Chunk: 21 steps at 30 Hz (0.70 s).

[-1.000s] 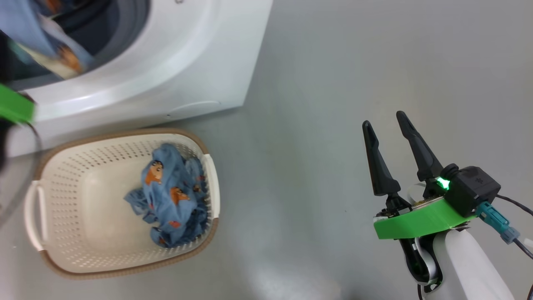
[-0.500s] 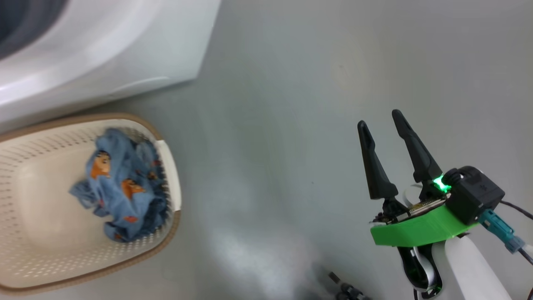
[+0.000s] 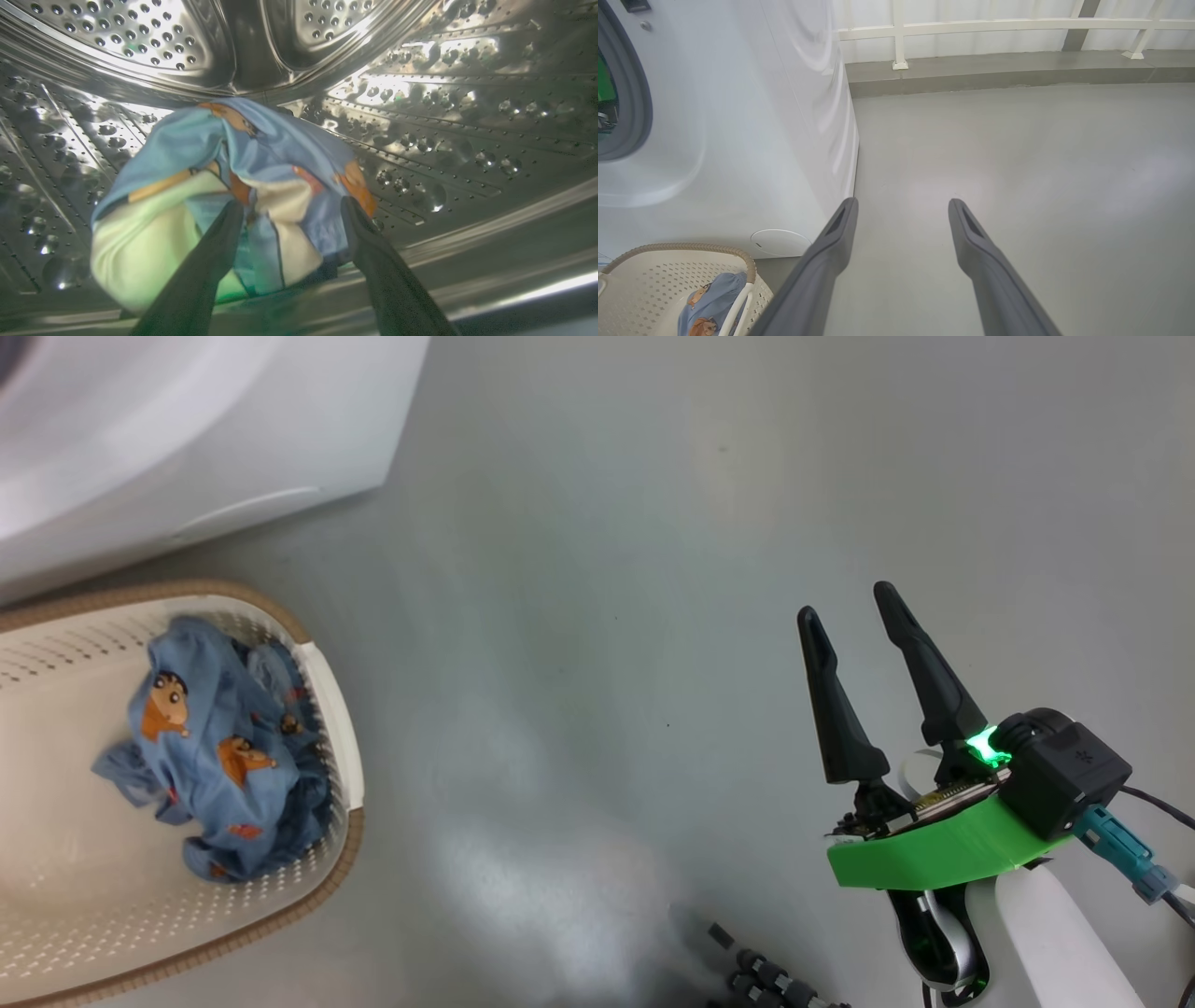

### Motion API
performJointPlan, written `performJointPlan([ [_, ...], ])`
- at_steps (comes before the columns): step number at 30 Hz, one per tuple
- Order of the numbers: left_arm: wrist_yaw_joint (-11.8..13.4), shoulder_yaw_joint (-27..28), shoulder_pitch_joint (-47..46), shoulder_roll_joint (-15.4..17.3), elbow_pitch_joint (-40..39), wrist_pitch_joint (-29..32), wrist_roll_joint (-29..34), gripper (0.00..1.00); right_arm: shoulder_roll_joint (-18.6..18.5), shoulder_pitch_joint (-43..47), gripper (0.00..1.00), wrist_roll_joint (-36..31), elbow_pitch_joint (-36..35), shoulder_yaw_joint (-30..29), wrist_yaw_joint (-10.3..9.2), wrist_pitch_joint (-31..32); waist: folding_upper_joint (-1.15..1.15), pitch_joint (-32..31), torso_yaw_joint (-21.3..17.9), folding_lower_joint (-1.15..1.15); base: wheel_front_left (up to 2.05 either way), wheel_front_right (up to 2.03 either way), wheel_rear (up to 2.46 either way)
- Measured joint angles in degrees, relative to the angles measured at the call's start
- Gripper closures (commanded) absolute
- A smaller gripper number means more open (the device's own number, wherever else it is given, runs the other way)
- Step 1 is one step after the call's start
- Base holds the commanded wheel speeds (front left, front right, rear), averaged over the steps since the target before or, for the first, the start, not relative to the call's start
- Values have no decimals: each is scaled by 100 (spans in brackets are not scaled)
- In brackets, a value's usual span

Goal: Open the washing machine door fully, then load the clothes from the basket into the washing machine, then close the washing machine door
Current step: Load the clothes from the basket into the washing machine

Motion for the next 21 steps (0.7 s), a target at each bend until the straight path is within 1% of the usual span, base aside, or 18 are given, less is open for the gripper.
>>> performJointPlan([
  [3,-1,-21,-5,-107,115,235,-2,0,1,-2,0,-1,41,0,0,0,0,-91,27,0,0,0,0],
  [7,-3,-3,1,-203,152,163,-79,0,1,-8,0,-2,107,-15,0,0,0,-212,76,0,0,0,0],
  [9,-8,23,29,-270,153,-24,-134,0,0,-9,0,-8,121,-25,0,0,0,-270,112,-1,0,0,0],
  [15,-53,77,483,-359,-4,-1072,-205,0,0,-19,0,-47,186,-56,0,0,0,-475,247,-1,0,0,0],
  [18,-66,98,844,-466,-102,-1351,-298,0,-1,-21,0,-73,227,-63,0,0,0,-610,322,-1,0,0,0],
  [21,-101,129,1181,-487,-283,-1486,-416,0,-2,-24,0,-171,274,-77,0,0,0,-763,402,-2,0,0,0],
])
